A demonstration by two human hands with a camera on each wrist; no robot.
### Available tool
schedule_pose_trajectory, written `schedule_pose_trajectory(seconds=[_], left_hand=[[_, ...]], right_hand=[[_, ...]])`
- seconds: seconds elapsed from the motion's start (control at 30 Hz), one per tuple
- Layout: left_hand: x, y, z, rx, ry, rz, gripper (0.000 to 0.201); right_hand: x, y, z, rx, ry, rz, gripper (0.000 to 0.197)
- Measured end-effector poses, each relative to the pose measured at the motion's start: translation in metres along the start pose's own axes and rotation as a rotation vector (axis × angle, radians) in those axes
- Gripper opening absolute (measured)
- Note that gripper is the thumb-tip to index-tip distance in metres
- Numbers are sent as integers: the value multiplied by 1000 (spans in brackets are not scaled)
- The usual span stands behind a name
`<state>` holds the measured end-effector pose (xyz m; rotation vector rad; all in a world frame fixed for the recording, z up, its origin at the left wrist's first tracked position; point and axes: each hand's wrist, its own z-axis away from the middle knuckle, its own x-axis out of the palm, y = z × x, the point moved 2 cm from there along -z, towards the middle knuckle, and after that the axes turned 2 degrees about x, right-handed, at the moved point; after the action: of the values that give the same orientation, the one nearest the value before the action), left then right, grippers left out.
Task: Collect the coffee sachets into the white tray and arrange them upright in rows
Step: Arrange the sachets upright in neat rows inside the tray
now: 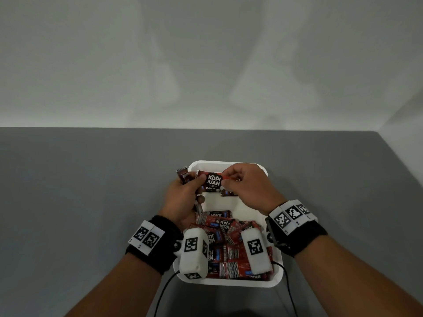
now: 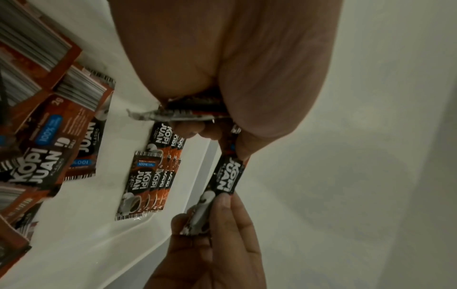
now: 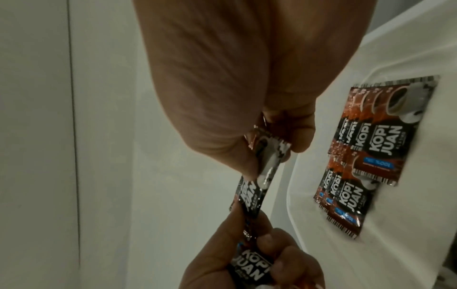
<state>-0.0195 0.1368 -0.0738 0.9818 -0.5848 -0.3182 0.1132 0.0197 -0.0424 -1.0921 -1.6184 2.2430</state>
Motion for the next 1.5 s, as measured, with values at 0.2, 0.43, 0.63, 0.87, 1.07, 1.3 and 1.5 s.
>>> schedule_pose_trajectory(seconds=[0.2,0.43,0.63,0.87,1.07,1.3,1.5], left_hand=[[-5,5,4,68,48,-92,10],[-20,10,3,8,153,3,30],[-22,9,8,-16,158,-78,34],[-25,11,11,-7,160,-112,31],[-24,10,9,1,155,-129,29],[-21,9,9,-7,137,-146,28],[-17,8,10,-9,128,-171,29]], right_hand=[[1,-6,-10,-38,-29,186,5],[12,11,-32,39,-69,406,12],[46,25,-47,38,-167,589,13],[58,31,-55,-6,-114,764,16],[51,30,-45,-68,-105,740,13],[59,39,-8,-131,-393,941,49],[64,46,0,-69,-344,1031,68]])
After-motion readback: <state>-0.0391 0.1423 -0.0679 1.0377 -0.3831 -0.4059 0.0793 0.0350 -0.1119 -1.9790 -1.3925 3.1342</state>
